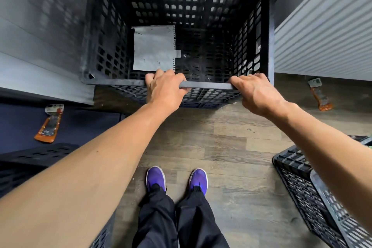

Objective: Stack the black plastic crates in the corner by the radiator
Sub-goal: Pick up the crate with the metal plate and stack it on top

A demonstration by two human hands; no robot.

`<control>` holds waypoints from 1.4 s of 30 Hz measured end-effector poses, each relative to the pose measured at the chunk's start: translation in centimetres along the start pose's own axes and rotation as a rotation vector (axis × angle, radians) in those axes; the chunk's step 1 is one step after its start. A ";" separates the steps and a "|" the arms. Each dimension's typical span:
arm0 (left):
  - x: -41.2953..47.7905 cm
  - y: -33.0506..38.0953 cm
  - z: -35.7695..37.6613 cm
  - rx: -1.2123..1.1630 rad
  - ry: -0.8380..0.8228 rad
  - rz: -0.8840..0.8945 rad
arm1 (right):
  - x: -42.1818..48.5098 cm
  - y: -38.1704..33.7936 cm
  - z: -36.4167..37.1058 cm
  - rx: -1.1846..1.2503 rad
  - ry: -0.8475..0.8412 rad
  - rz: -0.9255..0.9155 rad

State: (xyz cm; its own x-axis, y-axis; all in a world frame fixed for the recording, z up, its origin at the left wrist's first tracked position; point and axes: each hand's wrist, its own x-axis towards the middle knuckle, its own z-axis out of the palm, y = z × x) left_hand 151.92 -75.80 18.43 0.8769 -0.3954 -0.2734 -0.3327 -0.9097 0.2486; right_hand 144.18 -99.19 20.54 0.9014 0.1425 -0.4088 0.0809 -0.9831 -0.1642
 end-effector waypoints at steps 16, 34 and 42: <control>-3.1 -9.0 -2.4 0.097 0.084 0.142 | 4.0 -9.6 0.2 0.043 0.081 0.017; -1.4 -19.6 -2.9 0.228 0.088 0.261 | 10.9 -20.1 1.9 -0.101 0.226 -0.009; -0.8 -18.3 -3.8 0.148 -0.033 0.152 | 11.0 -20.1 0.8 -0.058 0.096 0.035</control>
State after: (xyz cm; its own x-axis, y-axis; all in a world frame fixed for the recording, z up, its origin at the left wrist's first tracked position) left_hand 158.61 -58.31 17.58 0.8018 -0.5310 -0.2742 -0.5097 -0.8471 0.1503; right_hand 152.12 -77.73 18.64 0.9405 0.0995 -0.3248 0.0713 -0.9927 -0.0977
